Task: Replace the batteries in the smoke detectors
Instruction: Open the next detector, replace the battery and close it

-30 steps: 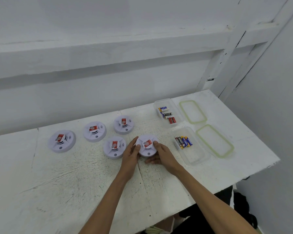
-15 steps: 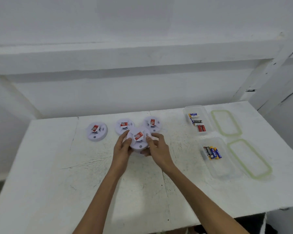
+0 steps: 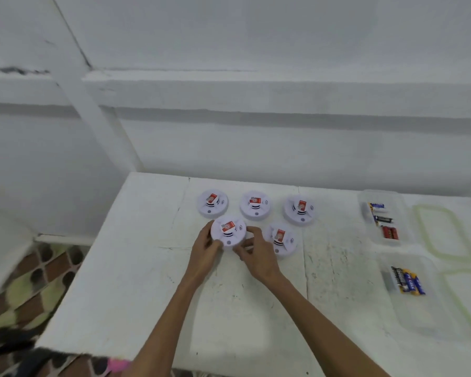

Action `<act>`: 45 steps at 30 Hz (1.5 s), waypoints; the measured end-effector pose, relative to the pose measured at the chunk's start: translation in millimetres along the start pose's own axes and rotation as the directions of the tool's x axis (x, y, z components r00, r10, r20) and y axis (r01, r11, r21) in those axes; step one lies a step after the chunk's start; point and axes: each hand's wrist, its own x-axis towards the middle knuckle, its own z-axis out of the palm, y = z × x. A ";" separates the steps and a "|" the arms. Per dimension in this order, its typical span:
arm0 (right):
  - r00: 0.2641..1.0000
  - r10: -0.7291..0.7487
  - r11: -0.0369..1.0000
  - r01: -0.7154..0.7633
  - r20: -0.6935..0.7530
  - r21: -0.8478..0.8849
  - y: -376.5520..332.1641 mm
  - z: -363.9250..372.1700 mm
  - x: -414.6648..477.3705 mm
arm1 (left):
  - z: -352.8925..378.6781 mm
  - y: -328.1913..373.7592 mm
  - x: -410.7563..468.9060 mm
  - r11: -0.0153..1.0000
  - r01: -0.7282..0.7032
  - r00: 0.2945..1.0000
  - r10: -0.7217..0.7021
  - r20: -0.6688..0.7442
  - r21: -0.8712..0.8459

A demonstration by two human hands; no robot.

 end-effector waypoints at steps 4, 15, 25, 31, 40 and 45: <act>1.000 -0.021 0.996 0.023 0.023 -0.081 1.8 6.6 -2.4 | -3.5 3.8 -1.4 0.992 -0.091 0.996 0.090 0.015 0.088; 0.996 -0.063 0.976 0.074 0.064 -0.205 1.8 4.6 -1.9 | -3.5 -8.0 -0.4 0.985 -0.084 0.996 0.088 -0.016 0.152; 0.992 -0.122 0.975 0.116 -0.019 -0.192 5.4 -25.5 -4.2 | 20.9 -0.9 1.9 0.930 -0.150 0.985 0.170 -0.029 0.337; 0.965 -0.211 0.950 0.163 -0.159 -0.267 12.6 -57.5 -7.6 | 56.9 6.6 1.1 0.886 -0.278 0.957 0.225 0.181 0.372; 0.970 -0.119 0.913 0.023 -0.211 -0.408 56.5 -81.1 -13.4 | 94.5 3.6 6.8 0.920 -0.270 0.935 0.179 0.306 0.285; 0.993 0.012 0.919 -0.056 -0.114 -0.390 64.5 -82.5 -15.4 | 96.9 -0.6 5.2 0.939 -0.253 0.944 0.187 0.272 0.233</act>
